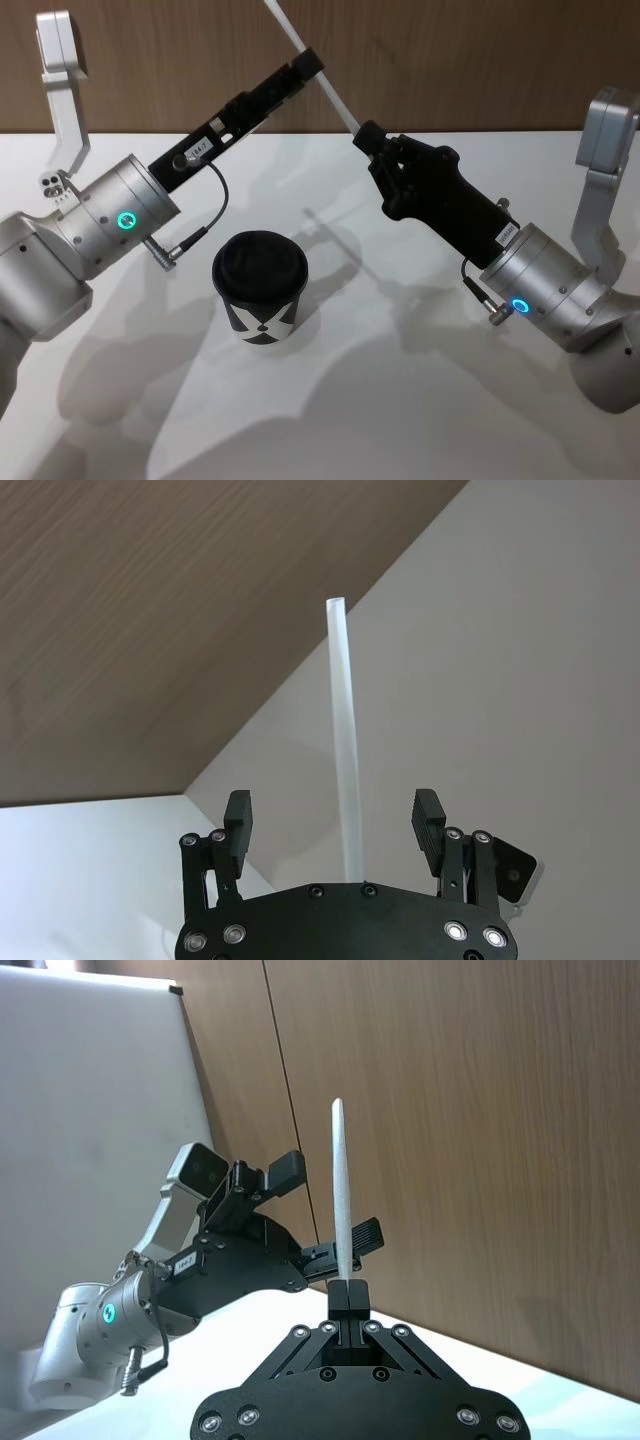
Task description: Pick up the straw with one hand, pass it to the other hand, and insert it into the cup.
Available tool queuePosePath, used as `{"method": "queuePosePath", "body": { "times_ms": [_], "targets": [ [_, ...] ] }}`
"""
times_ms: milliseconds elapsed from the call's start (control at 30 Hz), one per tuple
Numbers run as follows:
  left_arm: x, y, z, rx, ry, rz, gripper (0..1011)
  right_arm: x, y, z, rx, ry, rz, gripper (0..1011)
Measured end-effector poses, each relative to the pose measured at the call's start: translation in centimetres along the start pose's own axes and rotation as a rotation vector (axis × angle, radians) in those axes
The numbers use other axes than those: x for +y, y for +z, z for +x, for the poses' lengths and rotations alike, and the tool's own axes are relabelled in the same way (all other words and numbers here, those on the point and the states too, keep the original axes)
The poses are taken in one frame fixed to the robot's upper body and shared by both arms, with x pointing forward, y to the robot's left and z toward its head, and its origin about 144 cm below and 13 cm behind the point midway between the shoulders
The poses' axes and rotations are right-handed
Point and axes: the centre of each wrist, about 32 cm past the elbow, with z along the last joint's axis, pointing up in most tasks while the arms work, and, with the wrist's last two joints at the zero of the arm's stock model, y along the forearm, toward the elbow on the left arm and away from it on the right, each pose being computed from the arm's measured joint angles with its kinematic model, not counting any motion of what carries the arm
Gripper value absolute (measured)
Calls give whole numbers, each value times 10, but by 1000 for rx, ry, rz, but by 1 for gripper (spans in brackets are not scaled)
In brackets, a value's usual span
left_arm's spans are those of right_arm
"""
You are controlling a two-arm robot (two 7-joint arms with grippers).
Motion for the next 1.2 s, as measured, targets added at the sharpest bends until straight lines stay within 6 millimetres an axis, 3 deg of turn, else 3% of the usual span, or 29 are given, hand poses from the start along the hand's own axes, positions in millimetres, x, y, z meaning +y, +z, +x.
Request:
{"method": "queuePosePath", "body": {
  "times_ms": [767,933,1200],
  "targets": [
    [-18,0,2,10,-43,4,1003,0,0,0,0,0,0,1],
    [-20,0,4,12,-48,4,925,0,0,0,0,0,0,1],
    [-23,0,5,17,-56,3,692,0,0,0,0,0,0,1]
  ]
}}
